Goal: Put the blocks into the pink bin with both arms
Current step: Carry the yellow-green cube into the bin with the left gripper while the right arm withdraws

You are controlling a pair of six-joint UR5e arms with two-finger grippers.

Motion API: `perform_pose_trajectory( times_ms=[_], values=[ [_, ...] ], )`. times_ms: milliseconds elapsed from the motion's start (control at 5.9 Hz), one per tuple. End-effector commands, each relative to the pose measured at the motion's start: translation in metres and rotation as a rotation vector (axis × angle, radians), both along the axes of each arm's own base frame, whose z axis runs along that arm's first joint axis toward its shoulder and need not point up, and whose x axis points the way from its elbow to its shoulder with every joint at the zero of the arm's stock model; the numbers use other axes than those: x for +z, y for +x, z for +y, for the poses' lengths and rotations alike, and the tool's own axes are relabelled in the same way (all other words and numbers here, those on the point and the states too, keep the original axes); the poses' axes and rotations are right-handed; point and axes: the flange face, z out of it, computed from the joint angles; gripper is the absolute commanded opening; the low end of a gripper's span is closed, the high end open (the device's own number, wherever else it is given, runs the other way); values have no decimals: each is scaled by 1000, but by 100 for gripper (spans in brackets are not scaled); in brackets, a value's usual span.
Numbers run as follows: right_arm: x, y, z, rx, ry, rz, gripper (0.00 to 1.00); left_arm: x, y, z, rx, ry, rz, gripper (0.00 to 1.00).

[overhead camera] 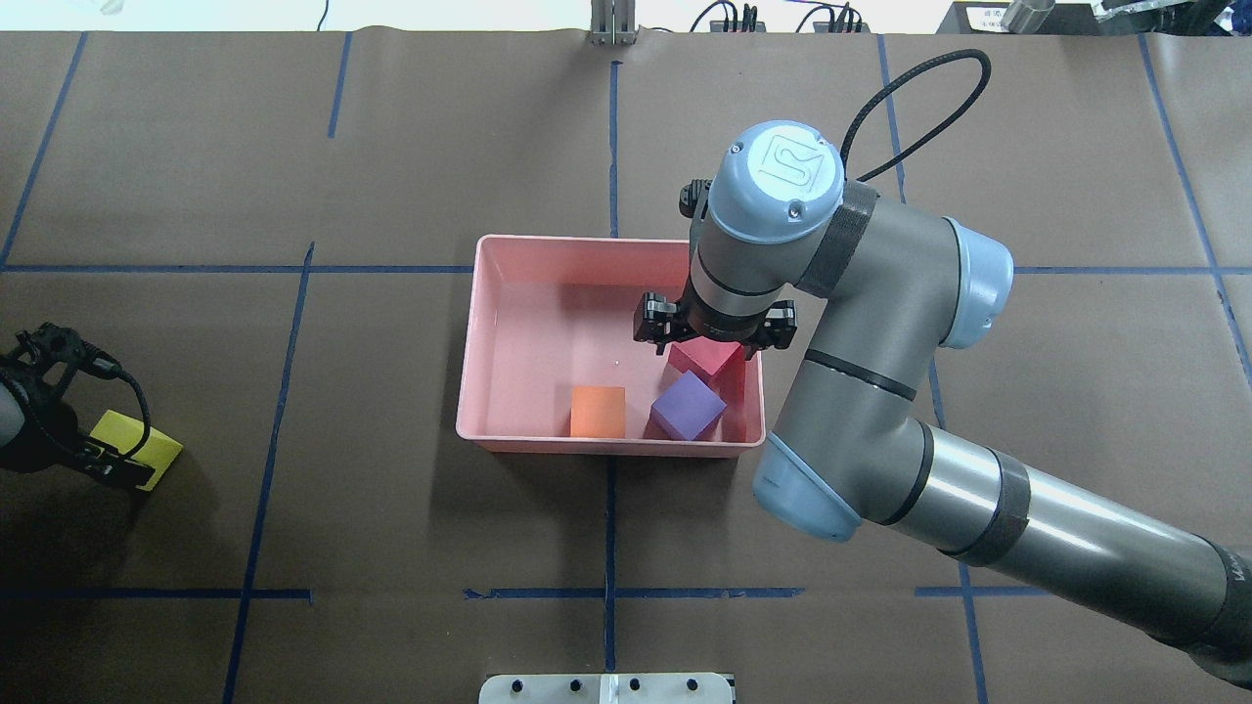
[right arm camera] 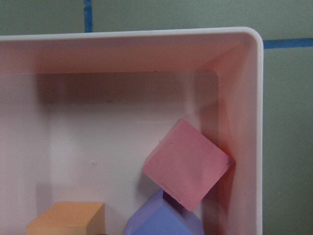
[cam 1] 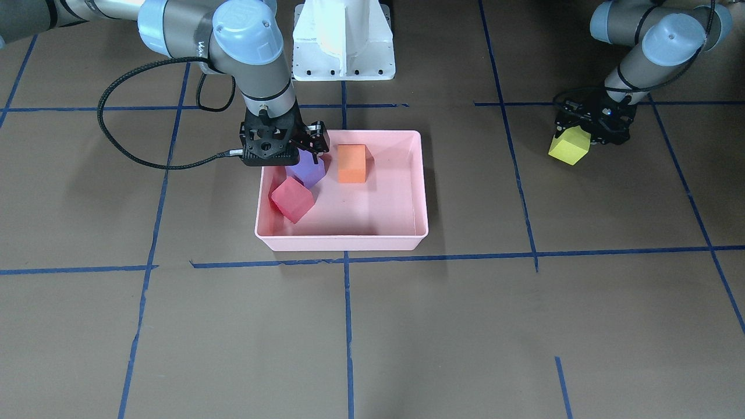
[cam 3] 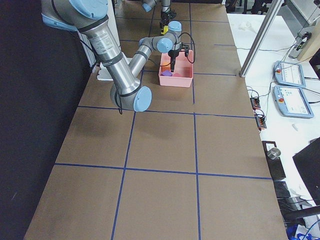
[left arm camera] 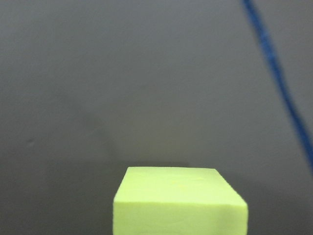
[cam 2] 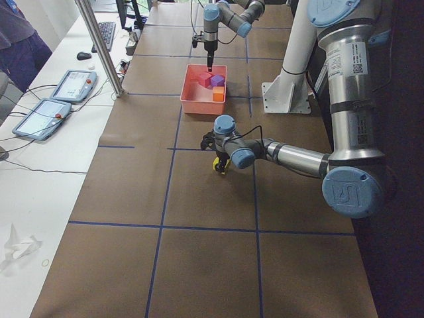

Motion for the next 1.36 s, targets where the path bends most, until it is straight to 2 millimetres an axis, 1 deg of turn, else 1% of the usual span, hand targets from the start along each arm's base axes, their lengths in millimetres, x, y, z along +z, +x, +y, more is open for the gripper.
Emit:
perform_pose_trajectory(
  times_ms=[0,169,339,508,678,847,1017,1186],
  values=[
    [2,27,-21,13,11,-8,100,-61,15,-44,-71,-19,30,49],
    [16,60,-34,-18,35,-16,100,-113,34,-74,-87,-40,6,49],
    [36,95,-50,-56,79,-12,100,-165,54,-95,-91,-55,-4,49],
    [65,125,-67,-110,139,17,100,-214,69,-109,-116,-105,-35,49],
    [97,163,-85,-148,186,50,100,-269,82,-120,-164,-152,-43,49],
    [127,207,-98,-183,187,35,100,-302,120,-107,-178,-187,-38,49],
    [165,250,-104,-232,224,49,100,-351,157,-118,-213,-218,-14,49],
    [206,295,-103,-277,262,76,100,-384,198,-114,-216,-263,-6,49]
  ],
)
